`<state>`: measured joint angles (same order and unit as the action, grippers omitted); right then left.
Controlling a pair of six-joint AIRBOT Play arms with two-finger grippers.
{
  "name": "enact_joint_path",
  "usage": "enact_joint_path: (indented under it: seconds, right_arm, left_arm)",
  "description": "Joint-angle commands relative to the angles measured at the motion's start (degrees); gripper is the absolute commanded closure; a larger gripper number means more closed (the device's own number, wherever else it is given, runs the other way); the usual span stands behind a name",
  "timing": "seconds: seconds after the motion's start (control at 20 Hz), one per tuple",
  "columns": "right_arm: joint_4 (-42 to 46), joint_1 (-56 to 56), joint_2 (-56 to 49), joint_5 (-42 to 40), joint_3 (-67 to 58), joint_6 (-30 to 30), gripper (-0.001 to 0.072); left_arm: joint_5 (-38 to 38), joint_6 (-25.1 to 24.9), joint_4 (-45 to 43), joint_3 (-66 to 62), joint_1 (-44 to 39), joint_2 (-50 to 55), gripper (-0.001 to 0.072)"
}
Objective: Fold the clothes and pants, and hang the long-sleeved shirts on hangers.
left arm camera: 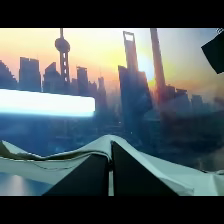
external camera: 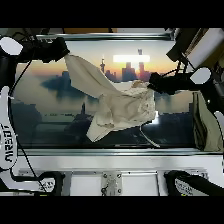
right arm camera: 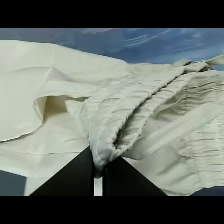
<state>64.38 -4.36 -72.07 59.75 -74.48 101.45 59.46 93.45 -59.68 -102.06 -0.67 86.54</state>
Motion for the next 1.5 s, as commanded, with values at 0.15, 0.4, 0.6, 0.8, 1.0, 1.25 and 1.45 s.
enact_joint_path:
  seconds: [0.15, 0.4, 0.6, 0.8, 1.0, 1.25, 1.45]
  right_arm:
    - [11.6, -1.0, 3.4, 7.6, 5.2, -4.1, 0.0695]
    - [12.2, -3.5, 5.3, 6.0, 19.1, -4.1, 0.0695]
    - [12.0, -4.7, 5.3, 5.0, 25.6, -3.9, 0.0695]
    - [12.1, -4.7, 5.2, 5.0, 26.9, -3.9, 0.0693]
    - [10.8, -4.6, 5.3, 5.0, 26.8, -4.0, 0.0681]
    - [9.4, -2.1, 12.6, 8.5, 21.8, -6.5, 0.0034]
    - [9.3, 8.6, 19.9, 13.6, 20.0, -9.9, 0.0034]
  left_arm:
    - [2.3, -0.1, -6.6, 25.6, -1.4, -16.3, 0.0704]
    - [-5.8, -0.1, -6.7, 55.6, -7.1, -27.4, 0.0704]
    - [-11.7, 0.0, -6.6, 70.3, -9.6, -30.6, 0.0704]
    - [-11.6, 0.0, -6.3, 74.4, -7.0, -31.7, 0.0704]
    - [-9.2, -0.2, -6.3, 72.4, -5.7, -31.7, 0.07]
    - [1.3, -1.6, -6.4, 59.4, -5.7, -31.7, 0.0076]
    - [7.1, -1.6, -6.2, 52.1, -5.7, -31.7, 0.0078]
